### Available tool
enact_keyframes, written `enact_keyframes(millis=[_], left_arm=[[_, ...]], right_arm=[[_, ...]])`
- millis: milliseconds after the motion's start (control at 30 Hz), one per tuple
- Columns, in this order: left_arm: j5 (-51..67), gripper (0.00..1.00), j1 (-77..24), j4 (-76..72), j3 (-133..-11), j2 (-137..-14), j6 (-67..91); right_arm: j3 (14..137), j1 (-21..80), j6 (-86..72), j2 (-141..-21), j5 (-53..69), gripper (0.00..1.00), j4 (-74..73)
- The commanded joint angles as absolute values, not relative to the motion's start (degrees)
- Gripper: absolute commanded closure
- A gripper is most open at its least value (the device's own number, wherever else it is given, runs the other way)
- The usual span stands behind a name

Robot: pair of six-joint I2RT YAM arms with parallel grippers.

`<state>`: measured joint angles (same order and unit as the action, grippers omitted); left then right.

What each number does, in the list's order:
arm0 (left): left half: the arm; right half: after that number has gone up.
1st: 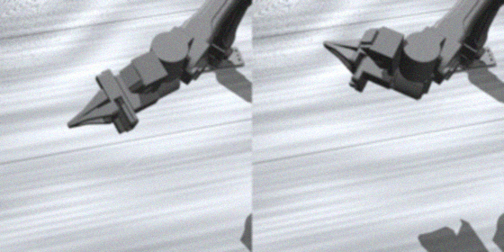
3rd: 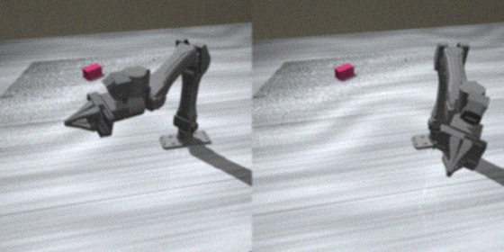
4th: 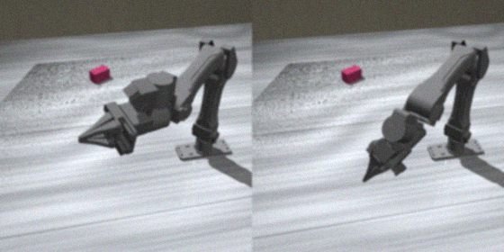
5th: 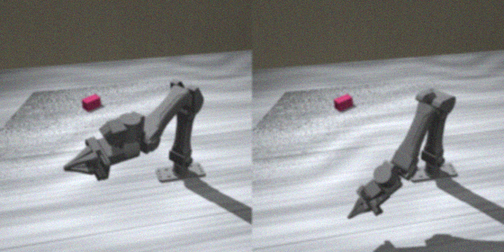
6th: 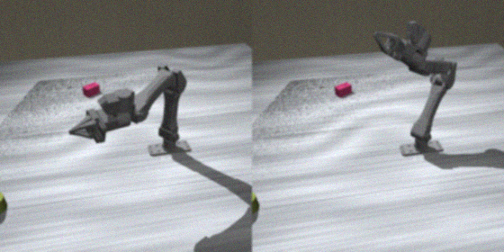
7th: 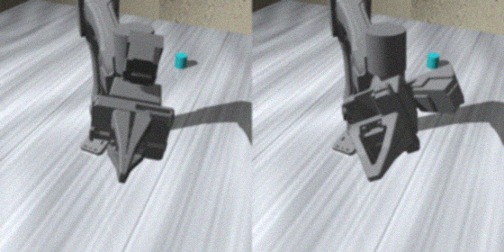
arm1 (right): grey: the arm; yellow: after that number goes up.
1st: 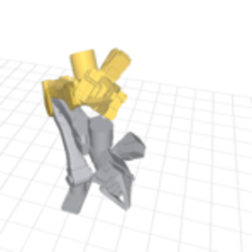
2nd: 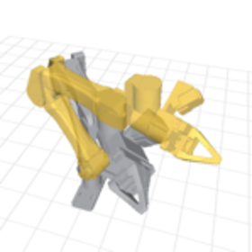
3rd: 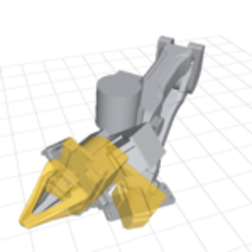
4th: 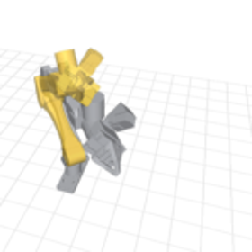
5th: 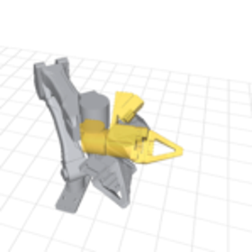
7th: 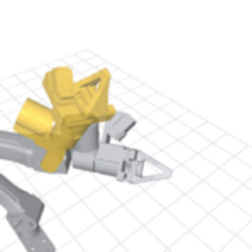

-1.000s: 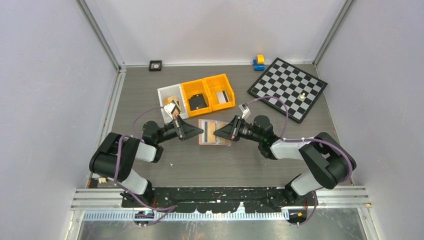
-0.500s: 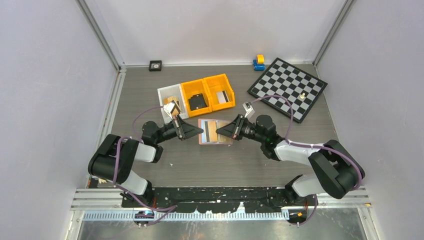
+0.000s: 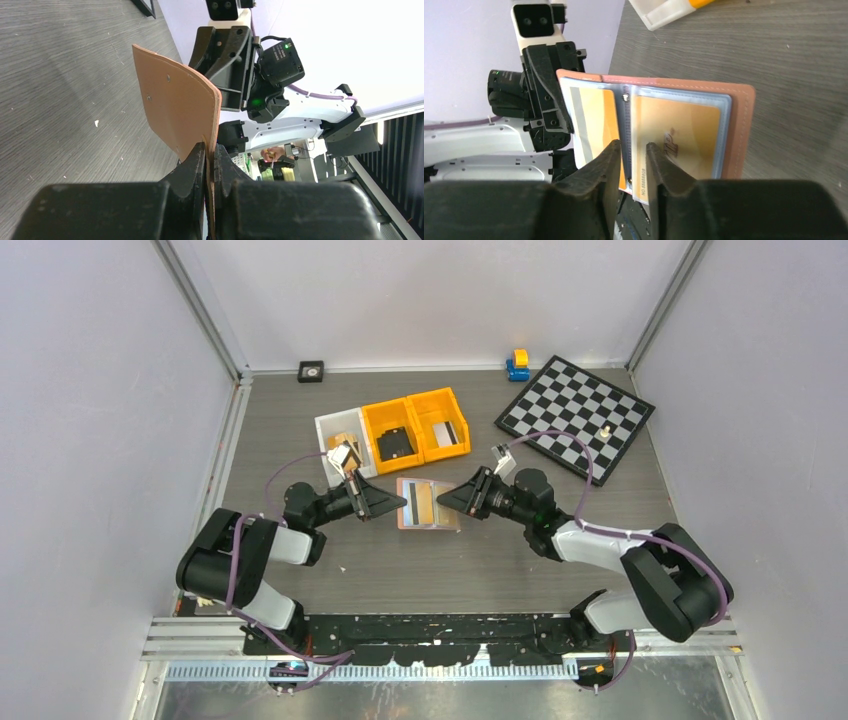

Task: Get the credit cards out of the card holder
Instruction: Remove the credit card from the card holder.

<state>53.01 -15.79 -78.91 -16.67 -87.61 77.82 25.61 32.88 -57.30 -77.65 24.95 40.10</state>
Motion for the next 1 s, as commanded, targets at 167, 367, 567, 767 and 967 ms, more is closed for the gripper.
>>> enact_keyframes(millis=[167,367,567,767,967], left_arm=[[53.8,1.00,-16.1,-82.0,-16.9,-87.1,77.6],[53.5,1.00,-16.1,-82.0,-16.6,-85.6,77.5],[53.1,1.00,-16.1,-82.0,-16.7,-86.4,77.9],[52.3,1.00,-16.1,-79.6,-16.8,-89.4,74.7],[51.1,1.00,-16.1,-77.4,-17.6,-95.3,71.5]], right_arm=[[25.9,33.1,-60.9,-81.9,31.2,0.57,53.1],[26.5,33.4,-61.7,-83.8,32.2,0.53,54.0],[26.8,33.9,-61.4,-84.0,32.7,0.53,53.7],[27.0,33.8,-55.5,-77.1,25.5,0.50,39.2],[26.9,33.1,-50.9,-69.5,16.3,0.50,26.5]])
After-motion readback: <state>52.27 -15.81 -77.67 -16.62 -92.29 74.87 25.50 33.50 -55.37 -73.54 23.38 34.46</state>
